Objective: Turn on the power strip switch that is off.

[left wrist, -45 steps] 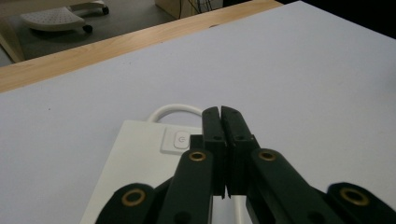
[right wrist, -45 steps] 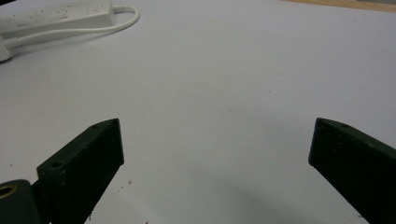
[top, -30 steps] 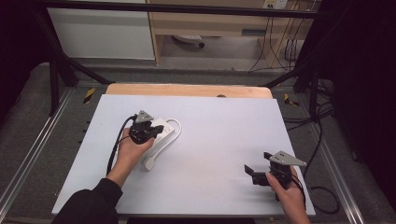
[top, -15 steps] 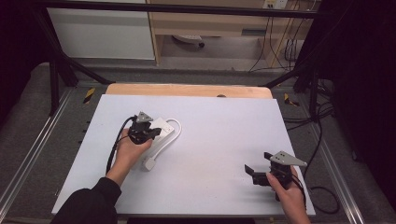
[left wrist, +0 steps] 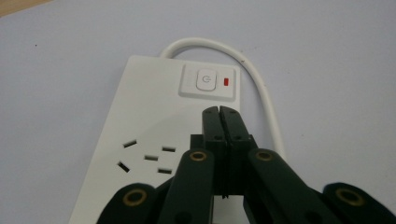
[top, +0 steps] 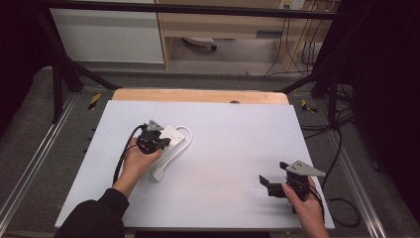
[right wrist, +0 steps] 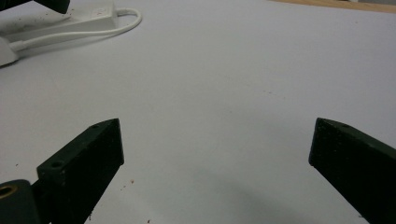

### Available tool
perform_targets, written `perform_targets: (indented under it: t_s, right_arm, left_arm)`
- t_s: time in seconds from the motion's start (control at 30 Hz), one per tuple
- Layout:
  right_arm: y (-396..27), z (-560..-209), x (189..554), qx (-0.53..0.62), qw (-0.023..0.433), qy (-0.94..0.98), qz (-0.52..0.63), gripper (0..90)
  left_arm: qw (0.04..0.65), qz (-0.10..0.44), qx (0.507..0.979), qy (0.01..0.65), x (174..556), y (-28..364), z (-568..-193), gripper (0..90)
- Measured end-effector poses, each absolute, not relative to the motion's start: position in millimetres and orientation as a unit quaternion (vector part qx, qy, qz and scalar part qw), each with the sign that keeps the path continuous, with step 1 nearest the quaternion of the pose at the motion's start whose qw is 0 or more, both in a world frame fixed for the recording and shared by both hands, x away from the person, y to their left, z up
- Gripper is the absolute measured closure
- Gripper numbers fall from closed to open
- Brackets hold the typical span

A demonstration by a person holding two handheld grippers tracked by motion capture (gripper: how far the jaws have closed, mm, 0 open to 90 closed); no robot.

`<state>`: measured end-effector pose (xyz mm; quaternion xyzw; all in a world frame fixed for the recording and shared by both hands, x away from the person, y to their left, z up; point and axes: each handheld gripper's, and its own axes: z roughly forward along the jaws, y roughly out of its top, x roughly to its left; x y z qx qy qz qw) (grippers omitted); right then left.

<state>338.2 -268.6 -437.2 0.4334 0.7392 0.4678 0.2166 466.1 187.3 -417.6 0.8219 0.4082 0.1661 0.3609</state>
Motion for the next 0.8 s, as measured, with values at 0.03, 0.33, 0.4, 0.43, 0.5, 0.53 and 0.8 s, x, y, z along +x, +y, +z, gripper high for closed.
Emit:
perform_targets:
  t_s: [0.03, 0.33, 0.4, 0.43, 0.5, 0.53, 0.8]
  right_arm:
    - [-268.7, -437.3, 338.2, 0.433, 0.217, 0.740, 0.468, 3.6]
    - [-268.7, -437.4, 338.3, 0.432, 0.215, 0.741, 0.468, 3.6]
    - [-268.7, -437.5, 338.3, 0.431, 0.215, 0.741, 0.468, 3.5]
    - [-268.6, -437.5, 338.3, 0.431, 0.214, 0.741, 0.468, 3.6]
    - [-268.5, -437.5, 338.2, 0.430, 0.215, 0.742, 0.468, 3.5]
    - [-268.5, -437.3, 338.1, 0.430, 0.215, 0.742, 0.468, 3.5]
    - [-268.6, -437.3, 337.8, 0.430, 0.216, 0.742, 0.467, 3.4]
  left_arm:
    - [0.361, 0.166, 0.822, 0.408, 466.3, 187.5, -417.7, 90.0]
    - [0.362, 0.163, 0.822, 0.408, 468.5, 187.4, -419.9, 90.0]
    - [0.361, 0.163, 0.822, 0.408, 468.9, 187.3, -420.5, 90.0]
    - [0.359, 0.162, 0.824, 0.407, 469.1, 187.0, -421.2, 90.0]
    - [0.357, 0.162, 0.825, 0.407, 469.4, 186.6, -422.0, 90.0]
    - [0.356, 0.162, 0.825, 0.407, 469.6, 186.5, -422.4, 90.0]
    - [0.357, 0.161, 0.825, 0.409, 470.0, 185.9, -422.5, 90.0]
